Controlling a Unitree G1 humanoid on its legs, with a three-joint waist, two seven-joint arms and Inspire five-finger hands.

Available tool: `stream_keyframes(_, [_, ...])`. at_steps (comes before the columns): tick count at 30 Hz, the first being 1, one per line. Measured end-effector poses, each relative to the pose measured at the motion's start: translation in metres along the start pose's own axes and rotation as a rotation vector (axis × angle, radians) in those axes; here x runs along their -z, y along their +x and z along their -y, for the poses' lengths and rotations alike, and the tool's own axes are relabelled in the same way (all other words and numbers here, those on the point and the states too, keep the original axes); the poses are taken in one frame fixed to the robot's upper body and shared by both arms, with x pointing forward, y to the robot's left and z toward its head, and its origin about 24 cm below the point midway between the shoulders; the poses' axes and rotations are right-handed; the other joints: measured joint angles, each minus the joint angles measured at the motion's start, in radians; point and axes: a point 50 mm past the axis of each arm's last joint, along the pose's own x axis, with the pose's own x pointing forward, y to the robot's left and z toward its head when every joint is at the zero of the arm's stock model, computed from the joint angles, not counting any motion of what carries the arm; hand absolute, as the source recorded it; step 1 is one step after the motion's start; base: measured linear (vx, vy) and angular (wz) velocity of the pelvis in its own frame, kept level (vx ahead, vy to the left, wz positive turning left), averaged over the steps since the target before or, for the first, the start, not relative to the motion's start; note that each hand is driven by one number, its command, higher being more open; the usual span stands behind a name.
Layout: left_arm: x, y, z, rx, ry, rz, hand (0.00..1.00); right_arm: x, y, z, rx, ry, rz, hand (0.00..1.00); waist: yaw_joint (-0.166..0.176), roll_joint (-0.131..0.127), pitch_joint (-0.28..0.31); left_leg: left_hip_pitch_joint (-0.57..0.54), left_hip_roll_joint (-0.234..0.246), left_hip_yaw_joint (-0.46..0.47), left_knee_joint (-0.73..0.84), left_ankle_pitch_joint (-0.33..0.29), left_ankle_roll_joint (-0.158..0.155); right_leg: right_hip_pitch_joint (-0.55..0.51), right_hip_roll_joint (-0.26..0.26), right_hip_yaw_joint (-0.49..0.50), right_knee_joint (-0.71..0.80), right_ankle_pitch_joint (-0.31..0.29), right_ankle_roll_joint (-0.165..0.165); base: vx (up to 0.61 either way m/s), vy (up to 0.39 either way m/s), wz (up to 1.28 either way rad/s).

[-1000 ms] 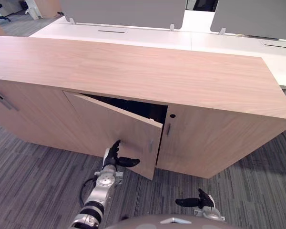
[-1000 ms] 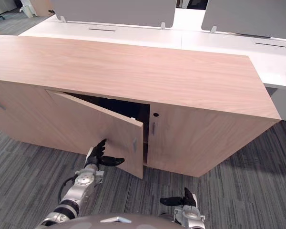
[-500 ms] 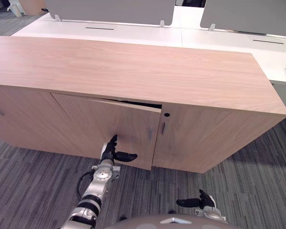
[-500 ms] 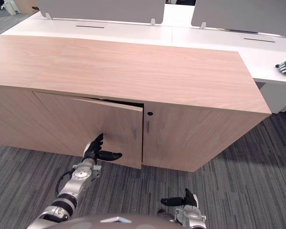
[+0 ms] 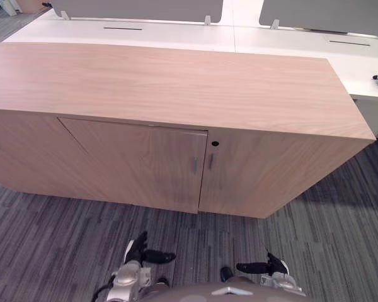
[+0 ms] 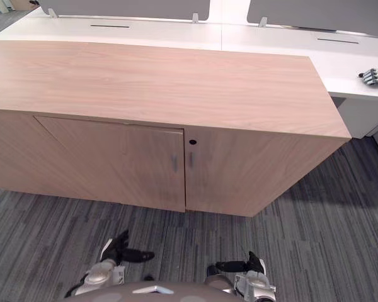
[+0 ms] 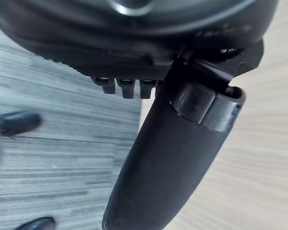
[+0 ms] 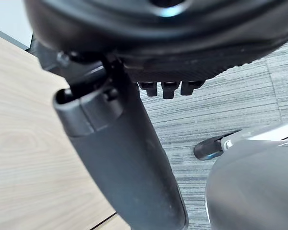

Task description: Walk over to the cabinet, pick up the folder, carry it to the office cabinet, place the folder inside the office cabinet, then close the office cabinet door

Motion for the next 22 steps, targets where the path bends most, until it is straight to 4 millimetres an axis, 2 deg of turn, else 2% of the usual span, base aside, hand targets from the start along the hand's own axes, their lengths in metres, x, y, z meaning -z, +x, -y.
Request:
stream_keyframes(3, [0.014,-0.002,-0.012,-0.07,-0.066,-0.059,1.0,0.002,-0.001,-0.003,-0.005,0.045,-0.01,1.0,0.015,-0.007,0.0,0.035,-0.02,0.019,-0.041,-0.016,-0.013,-0.011,-0.008,0.045,-0.002,0.009,0.001,-0.1,0.092,-0.45])
stream_keyframes(6, [0.022,-0.004,-0.017,-0.085,-0.05,-0.092,1.0,0.004,-0.001,-0.004,-0.005,0.091,-0.018,1.0,0.012,-0.006,-0.007,0.058,-0.027,0.023,-0.062,-0.016,-0.013,-0.019,-0.002,0.073,-0.003,0.012,-0.003,-0.03,0.039,-0.48])
stream_keyframes(12, [0.026,-0.003,-0.017,-0.094,-0.078,-0.121,1.0,0.005,-0.001,-0.004,-0.003,0.095,-0.022,1.0,0.013,0.002,-0.019,0.071,0.007,0.051,-0.057,-0.03,-0.025,-0.044,0.047,0.111,-0.005,0.033,-0.011,0.07,-0.001,-0.37])
stream_keyframes(16, [0.026,-0.001,-0.013,-0.087,-0.064,-0.136,1.0,0.003,-0.001,-0.004,-0.006,0.086,-0.016,1.0,0.015,0.017,-0.016,0.101,0.024,0.058,-0.047,-0.036,-0.012,-0.043,0.076,0.097,-0.008,0.056,-0.02,0.09,-0.017,-0.53])
stream_keyframes(20, [0.022,0.0,-0.001,-0.059,-0.075,-0.13,1.0,0.003,0.0,0.0,0.0,0.084,-0.015,1.0,0.014,0.032,-0.013,0.122,0.018,0.056,-0.042,-0.046,-0.003,-0.031,0.073,0.047,-0.013,0.071,-0.019,0.01,0.021,-0.2])
stream_keyframes(22, [0.024,0.0,0.001,-0.055,-0.077,-0.134,1.0,0.004,0.0,0.001,0.002,0.082,-0.019,1.0,0.015,0.034,-0.015,0.123,0.018,0.053,-0.035,-0.06,-0.009,-0.024,0.069,0.027,-0.02,0.072,-0.02,-0.05,0.033,0.03])
